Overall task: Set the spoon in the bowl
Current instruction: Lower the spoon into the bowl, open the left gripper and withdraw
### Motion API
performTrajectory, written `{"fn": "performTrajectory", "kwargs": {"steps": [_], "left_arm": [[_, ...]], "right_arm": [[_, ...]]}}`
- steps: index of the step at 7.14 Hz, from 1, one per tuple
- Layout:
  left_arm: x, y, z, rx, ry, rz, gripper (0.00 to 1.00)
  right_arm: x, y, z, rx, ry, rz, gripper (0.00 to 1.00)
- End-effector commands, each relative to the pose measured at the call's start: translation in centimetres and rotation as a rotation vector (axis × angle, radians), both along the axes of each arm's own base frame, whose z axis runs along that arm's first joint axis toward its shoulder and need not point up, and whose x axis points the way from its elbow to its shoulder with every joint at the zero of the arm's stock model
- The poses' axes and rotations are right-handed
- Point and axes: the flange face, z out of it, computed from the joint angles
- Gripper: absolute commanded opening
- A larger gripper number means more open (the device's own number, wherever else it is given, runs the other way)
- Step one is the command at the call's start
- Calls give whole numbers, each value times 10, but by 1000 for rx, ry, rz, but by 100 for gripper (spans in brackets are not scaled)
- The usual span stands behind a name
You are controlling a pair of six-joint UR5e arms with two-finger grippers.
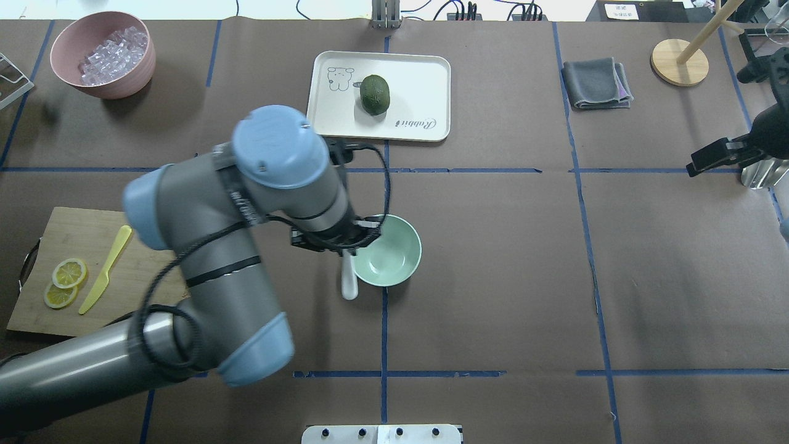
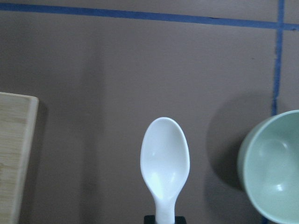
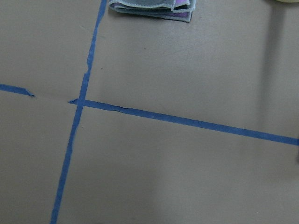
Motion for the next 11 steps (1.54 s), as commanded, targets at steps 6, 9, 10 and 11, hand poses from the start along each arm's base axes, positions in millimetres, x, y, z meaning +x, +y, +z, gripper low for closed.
{"fn": "performTrajectory", "kwargs": {"steps": [6, 9, 10, 11], "left_arm": [[55, -1, -13, -20, -46, 34, 62], [48, -2, -11, -5, -58, 2, 100], [30, -1, -12, -3, -65, -2, 100], [-3, -8, -8, 22, -101, 10, 100]], "right_arm": [[16, -5, 12, -1, -12, -12, 100], [16, -6, 13, -3, -11, -13, 100], [18, -6, 18, -9, -9, -11, 100], [30, -10, 27, 6, -1, -20, 100]]}}
